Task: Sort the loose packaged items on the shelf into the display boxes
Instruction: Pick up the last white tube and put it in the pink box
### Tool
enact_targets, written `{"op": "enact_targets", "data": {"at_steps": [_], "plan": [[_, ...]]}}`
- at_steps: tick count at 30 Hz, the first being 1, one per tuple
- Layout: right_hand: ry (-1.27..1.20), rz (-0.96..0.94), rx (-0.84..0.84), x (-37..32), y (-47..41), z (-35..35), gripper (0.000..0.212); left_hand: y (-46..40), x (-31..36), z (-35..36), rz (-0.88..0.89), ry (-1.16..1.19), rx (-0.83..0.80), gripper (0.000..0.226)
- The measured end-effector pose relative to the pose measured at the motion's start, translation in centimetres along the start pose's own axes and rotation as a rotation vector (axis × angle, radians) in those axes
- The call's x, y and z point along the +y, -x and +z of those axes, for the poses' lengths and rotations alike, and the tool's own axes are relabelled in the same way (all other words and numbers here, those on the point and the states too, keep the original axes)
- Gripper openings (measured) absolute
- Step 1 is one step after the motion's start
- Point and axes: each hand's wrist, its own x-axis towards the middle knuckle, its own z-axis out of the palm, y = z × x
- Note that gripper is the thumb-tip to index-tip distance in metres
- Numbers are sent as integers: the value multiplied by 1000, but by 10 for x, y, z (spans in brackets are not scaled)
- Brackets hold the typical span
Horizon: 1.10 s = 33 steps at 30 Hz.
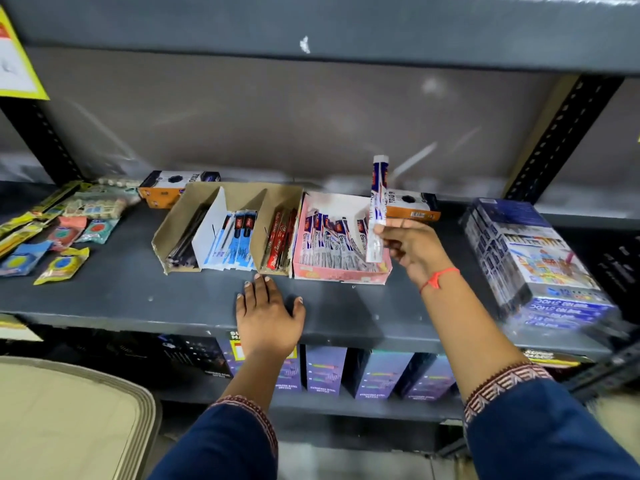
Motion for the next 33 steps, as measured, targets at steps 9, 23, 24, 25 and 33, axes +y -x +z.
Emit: {"op": "enact_targets", "data": {"at_steps": [9,23,24,25,33], "plan": [[-95,121,-43,14,9,26,20,-1,0,2,-1,34,12,70],[549,49,117,26,-36,57,33,-3,-3,5,6,22,11,75],[619,49,88,29,-38,61,29,-3,-4,5,4,27,13,76],[680,49,72,33,-40,63,23,-3,-3,5,3,33,15,76],[674,140,-22,34,-44,66,21,-2,-3,7,3,44,36,76]]}}
